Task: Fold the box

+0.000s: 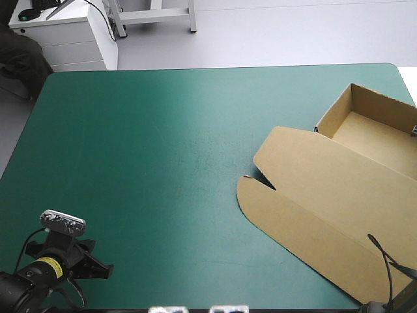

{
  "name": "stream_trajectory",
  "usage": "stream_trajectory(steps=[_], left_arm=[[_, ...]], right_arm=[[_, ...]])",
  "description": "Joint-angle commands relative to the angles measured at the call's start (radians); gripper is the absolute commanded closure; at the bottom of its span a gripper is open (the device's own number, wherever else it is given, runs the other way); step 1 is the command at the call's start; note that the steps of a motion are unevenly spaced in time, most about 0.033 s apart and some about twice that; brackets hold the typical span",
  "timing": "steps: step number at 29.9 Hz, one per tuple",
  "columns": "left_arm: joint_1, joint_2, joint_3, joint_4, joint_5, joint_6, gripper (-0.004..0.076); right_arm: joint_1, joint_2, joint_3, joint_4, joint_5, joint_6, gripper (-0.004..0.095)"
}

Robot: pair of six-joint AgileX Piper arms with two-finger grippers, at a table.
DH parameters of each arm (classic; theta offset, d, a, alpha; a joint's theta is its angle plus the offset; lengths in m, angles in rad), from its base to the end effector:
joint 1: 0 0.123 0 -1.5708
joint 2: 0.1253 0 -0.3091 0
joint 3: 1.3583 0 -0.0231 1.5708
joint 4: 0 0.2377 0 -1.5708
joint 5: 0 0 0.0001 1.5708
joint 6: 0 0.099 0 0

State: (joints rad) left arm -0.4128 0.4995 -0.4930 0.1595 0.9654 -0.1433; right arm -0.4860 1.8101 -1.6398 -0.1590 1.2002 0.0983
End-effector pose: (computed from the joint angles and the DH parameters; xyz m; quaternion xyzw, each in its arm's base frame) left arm 0.0482 -0.0070 0.2704 0.1466 0.9275 -0.0180 0.3435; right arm 0.3266 -0.1891 0.3213 0.2670 0.9499 -0.1034 0.1252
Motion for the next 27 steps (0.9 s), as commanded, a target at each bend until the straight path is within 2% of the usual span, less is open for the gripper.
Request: stream_trajectory(steps=[1, 6, 9, 14, 19, 22, 25, 27], left_arm=[[-0.003, 0.004, -0.025, 0.003, -0.049, -0.009, 0.0731], [-0.003, 0.004, -0.025, 0.003, -0.049, -0.009, 0.0731], [-0.003, 0.004, -0.025, 0.003, -0.051, -0.009, 0.0731], [-0.003, 0.004, -0.025, 0.003, -0.051, 0.003, 0.0731], [-0.003, 0.004, -0.025, 0.003, -0.051, 0.003, 0.0731], [-0.003, 0.004, -0.025, 0.003, -0.051, 0.003, 0.0731], [-0.003, 0.004, -0.025, 0.003, -0.051, 0.003, 0.0731], [-0.003, 0.004, -0.025, 0.003, -0.051, 0.003, 0.0731]], right_arm=[[-0.006, -0.02, -0.024, 0.017, 0.001, -0.03, 0.0809], [-0.006, -0.006, -0.024, 0.01, 0.012, -0.03, 0.0556], [-0.006, -0.008, -0.031, 0.01, 0.02, -0.03, 0.0473], [-0.006, -0.025, -0.051, 0.019, 0.048, -0.049, 0.0471], [-0.006, -0.102, -0.051, 0.051, 0.048, -0.199, 0.0509], [-0.006, -0.162, -0.051, 0.062, 0.048, -0.194, 0.0531], [-0.006, -0.223, -0.051, 0.129, 0.048, -0.178, 0.0537], [-0.006, -0.269, -0.051, 0.226, 0.048, -0.164, 0.0541]])
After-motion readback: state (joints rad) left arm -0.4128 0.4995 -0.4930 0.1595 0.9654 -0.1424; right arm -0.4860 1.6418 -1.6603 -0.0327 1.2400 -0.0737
